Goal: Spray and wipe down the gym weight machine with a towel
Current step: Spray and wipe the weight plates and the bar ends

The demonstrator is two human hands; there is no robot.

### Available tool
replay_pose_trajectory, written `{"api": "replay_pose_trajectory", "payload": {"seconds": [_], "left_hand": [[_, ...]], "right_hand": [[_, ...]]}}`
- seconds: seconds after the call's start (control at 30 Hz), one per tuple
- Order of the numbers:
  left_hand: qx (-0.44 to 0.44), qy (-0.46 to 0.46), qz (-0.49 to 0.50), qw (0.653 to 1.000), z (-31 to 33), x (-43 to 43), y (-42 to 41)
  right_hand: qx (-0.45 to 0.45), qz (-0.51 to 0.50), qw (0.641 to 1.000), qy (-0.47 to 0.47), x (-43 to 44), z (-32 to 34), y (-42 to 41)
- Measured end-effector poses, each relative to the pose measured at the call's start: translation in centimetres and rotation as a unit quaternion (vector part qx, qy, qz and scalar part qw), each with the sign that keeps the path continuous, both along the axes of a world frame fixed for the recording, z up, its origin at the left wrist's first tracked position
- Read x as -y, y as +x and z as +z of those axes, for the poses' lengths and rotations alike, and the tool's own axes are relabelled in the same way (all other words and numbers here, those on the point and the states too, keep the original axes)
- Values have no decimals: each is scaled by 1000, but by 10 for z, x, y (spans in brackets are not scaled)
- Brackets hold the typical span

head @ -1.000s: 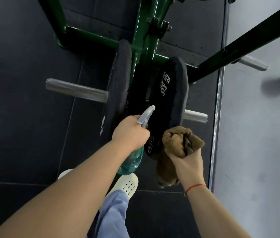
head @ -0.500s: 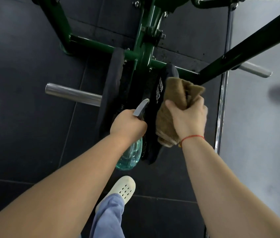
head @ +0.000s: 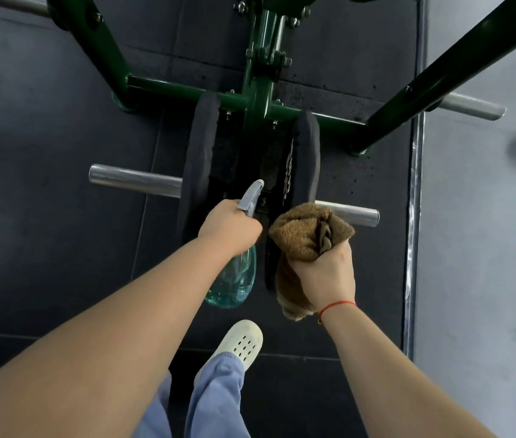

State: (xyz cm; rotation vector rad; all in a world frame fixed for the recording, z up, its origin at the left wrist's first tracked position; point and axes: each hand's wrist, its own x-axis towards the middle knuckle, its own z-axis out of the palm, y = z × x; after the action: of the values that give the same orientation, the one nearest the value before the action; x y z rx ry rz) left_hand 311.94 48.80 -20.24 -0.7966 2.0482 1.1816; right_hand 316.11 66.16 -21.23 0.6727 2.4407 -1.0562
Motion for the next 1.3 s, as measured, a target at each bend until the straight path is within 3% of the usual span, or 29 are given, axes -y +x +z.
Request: {"api": "replay_pose_trajectory", "payload": {"seconds": [0.27, 0.43, 0.57, 0.67, 1.0, 1.3], "left_hand": [[-4, -11, -56, 998, -2, 1, 25], [-34, 7, -62, 997, -12, 5, 39], [-91, 68, -109, 987, -23, 12, 54], [-132, 127, -137, 973, -33, 26, 69], [-137, 304, -186, 924, -27, 85, 93], [-146, 267, -357, 883, -96, 93, 130]], "right_hand": [[126, 62, 990, 3, -27, -13, 42], [48, -16, 998, -47, -27, 9, 57], [-30, -141, 987, -74, -8, 21, 56], [-67, -179, 979, -77, 15, 22, 48], [-48, -284, 957, 26, 84, 20, 57], [-16, -379, 924, 54, 97, -17, 131]]}}
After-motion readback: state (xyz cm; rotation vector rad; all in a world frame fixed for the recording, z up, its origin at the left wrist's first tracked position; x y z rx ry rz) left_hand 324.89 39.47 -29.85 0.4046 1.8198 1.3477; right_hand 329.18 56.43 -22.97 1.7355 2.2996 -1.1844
